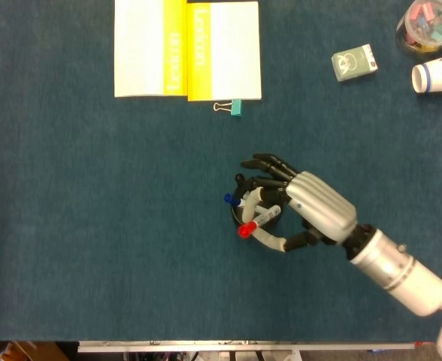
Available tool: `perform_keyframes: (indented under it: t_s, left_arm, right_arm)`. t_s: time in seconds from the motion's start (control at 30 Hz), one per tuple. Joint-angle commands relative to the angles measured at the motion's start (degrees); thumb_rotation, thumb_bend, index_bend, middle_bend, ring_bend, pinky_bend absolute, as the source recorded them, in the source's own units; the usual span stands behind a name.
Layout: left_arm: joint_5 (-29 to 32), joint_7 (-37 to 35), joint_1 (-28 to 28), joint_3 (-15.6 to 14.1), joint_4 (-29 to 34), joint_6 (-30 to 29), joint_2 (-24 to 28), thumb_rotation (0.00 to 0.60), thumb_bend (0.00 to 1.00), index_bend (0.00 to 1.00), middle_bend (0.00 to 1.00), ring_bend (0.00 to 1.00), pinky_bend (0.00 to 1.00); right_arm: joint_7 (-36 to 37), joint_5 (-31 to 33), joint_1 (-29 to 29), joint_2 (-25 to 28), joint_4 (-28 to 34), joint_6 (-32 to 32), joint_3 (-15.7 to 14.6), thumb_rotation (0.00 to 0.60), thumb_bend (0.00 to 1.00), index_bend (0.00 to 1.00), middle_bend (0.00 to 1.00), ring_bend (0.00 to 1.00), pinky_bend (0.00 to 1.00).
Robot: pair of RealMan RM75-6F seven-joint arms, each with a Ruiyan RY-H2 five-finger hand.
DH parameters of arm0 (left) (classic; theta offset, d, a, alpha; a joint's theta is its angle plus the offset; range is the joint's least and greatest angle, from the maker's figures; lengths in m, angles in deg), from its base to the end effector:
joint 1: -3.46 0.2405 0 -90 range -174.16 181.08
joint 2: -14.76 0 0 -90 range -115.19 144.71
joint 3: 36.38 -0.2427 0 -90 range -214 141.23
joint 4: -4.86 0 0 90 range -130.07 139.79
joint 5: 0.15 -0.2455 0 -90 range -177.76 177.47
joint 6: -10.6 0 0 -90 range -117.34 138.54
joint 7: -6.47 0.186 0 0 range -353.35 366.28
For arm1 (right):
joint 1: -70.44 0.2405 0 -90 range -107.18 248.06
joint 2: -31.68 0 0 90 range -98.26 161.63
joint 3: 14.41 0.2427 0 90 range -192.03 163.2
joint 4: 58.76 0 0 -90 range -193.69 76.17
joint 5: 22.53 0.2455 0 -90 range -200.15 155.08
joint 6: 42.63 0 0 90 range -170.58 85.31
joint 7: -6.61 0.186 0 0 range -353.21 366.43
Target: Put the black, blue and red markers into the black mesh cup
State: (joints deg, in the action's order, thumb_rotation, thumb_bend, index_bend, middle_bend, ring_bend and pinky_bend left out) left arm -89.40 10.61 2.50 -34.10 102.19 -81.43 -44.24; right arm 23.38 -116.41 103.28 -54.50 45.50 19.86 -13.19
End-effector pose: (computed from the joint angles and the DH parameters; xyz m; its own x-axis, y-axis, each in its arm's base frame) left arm -0.2990 0.2002 0.1542 0.4643 -0.0818 0.8819 0.8848 -0.0014 -0.4660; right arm -0.0507 -0.2366 -0.0637 -0.1008 -0.5941 0.7980 -0.7892 -0.4406 -0.4277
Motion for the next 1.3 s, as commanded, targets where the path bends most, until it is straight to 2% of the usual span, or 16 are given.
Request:
perform_keyframes:
  t_s: [0.03,0.47,0.53,0.63,0.8,0.87,1.1,1.3]
  left_arm:
    - [0.0,-0.1,0.0,0.0,-0.1,0.0,0.0,0.600,0.36,0.31,0.20,0.20,0.10]
    - [0.6,-0.3,0.0,0.1,-0.9,0.3,-0.3,0.600,0.36,0.30,0.20,0.20,0.08]
    - [0.5,-0.1,0.0,0.1,-0.9,0.4,-0.3,0.600,0.36,0.30,0.20,0.20,0.08]
    - [0.6,0.1,-0.1,0.2,-0.8,0.5,-0.2,0.600,0.36,0.30,0.20,0.20,0.08]
    - [0.6,0.6,-0.3,0.2,-0.6,0.8,-0.3,0.600,0.36,0.31,0.20,0.20,0.08]
    - [0.6,0.8,-0.4,0.3,-0.5,0.9,-0.3,0.600,0.36,0.31,0.20,0.20,0.08]
    - [0.8,1.1,-0.8,0.8,-0.5,1.0,-0.2,0.600,0.36,0.31,0.20,0.20,0.08]
    - [1.5,0.5,-1.5,0.6,-1.4,2.8,-1.4,0.600,0.36,0.31,0.20,0.20,0.08]
  right_arm:
    - [0.7,1.2,1.0,-2.1,-2.2,-1.3,0.7,0.600,0.35,0.61,0.36,0.10,0.00]
    - [5.6,2.4,3.6,-7.5,-11.5,-4.3,0.7,0.600,0.34,0.61,0.33,0.10,0.00]
    - [5.8,2.4,3.8,-7.8,-12.3,-4.5,0.5,0.600,0.33,0.57,0.31,0.09,0.00]
    - [6.0,2.2,4.0,-7.5,-12.9,-4.6,0.3,0.600,0.33,0.45,0.28,0.07,0.00]
    - [5.8,1.6,4.2,-6.1,-12.7,-4.4,-0.3,0.600,0.33,0.20,0.22,0.02,0.00]
    - [5.3,1.3,4.2,-5.5,-12.6,-4.0,-0.4,0.600,0.33,0.15,0.20,0.01,0.00]
    - [2.4,-0.6,2.8,-1.0,-9.5,0.2,-0.7,0.600,0.33,0.13,0.19,0.00,0.00]
    - [-8.8,1.2,-0.8,5.5,-5.1,5.3,0.3,0.600,0.33,0.13,0.19,0.00,0.00]
